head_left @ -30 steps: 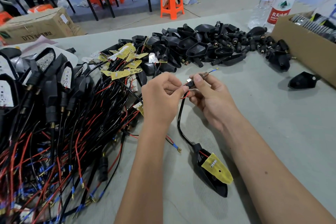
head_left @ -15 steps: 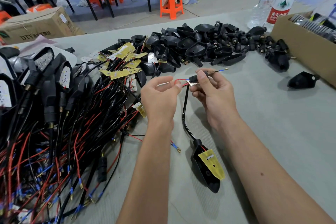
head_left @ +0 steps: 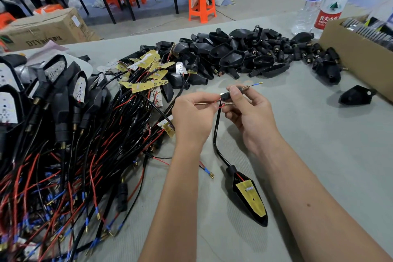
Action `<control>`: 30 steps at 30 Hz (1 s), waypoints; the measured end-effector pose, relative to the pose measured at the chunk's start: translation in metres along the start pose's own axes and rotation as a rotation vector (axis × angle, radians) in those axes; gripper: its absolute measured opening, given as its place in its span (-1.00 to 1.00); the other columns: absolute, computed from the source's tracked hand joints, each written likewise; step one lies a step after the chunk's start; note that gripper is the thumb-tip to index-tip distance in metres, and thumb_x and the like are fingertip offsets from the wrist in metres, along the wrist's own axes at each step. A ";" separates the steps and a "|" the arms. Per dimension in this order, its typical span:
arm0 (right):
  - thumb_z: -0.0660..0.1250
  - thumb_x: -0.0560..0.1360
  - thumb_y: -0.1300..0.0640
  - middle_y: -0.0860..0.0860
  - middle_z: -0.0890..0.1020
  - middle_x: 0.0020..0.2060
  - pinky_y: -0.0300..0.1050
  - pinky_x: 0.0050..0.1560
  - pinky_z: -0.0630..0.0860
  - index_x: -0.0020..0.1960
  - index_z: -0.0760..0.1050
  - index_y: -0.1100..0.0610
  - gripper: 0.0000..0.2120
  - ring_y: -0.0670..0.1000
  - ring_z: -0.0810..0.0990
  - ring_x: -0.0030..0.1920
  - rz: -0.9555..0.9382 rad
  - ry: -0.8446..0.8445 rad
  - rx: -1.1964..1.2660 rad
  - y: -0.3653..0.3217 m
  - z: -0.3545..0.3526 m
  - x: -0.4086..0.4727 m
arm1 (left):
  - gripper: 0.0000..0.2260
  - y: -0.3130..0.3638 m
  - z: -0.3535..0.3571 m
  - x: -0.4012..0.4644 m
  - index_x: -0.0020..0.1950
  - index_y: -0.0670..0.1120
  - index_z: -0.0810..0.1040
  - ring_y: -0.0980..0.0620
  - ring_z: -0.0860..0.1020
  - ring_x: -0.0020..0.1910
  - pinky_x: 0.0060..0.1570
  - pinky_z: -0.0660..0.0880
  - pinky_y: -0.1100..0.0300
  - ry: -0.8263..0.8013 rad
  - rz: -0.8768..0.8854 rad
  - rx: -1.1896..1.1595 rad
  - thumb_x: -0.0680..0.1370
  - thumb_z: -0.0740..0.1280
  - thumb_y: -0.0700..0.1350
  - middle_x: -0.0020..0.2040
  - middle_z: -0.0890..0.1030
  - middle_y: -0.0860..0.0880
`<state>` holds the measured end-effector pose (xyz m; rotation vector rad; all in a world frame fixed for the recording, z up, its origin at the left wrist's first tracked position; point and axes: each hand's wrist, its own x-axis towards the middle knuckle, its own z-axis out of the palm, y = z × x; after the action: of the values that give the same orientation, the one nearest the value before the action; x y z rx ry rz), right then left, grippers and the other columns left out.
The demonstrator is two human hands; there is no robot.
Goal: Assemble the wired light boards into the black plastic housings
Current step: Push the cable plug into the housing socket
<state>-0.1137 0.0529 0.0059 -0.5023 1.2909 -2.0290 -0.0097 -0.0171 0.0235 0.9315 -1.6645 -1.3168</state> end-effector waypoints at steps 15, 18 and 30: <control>0.40 0.62 0.14 0.07 0.67 -0.22 -0.20 -0.25 0.56 0.06 0.61 0.19 -0.89 -0.03 0.60 -0.31 -0.098 0.053 0.024 0.001 -0.006 0.005 | -0.91 0.005 0.019 -0.010 -0.06 -0.13 0.73 0.17 0.69 -0.18 -0.05 0.63 0.25 0.205 0.150 0.040 0.50 0.52 -0.29 -0.18 0.72 0.06; 0.41 0.62 0.12 0.08 0.65 -0.25 -0.21 -0.26 0.56 0.08 0.61 0.21 -0.85 -0.03 0.58 -0.32 -0.097 0.045 0.025 0.000 -0.008 0.006 | -0.90 0.003 0.013 -0.005 -0.05 -0.14 0.74 0.13 0.70 -0.16 -0.04 0.62 0.20 0.120 0.193 0.032 0.52 0.49 -0.32 -0.17 0.72 0.04; 0.46 0.59 0.15 0.05 0.69 -0.24 -0.25 -0.24 0.57 0.00 0.64 0.14 -0.94 -0.06 0.62 -0.30 -0.087 0.060 0.060 0.001 -0.006 0.005 | -0.92 0.000 0.024 -0.011 -0.03 -0.09 0.73 0.18 0.66 -0.21 -0.13 0.57 0.33 0.167 0.134 0.035 0.50 0.53 -0.21 -0.21 0.69 0.10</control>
<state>-0.1205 0.0532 0.0019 -0.4801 1.2585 -2.1631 -0.0267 0.0023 0.0190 0.9082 -1.5965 -1.0941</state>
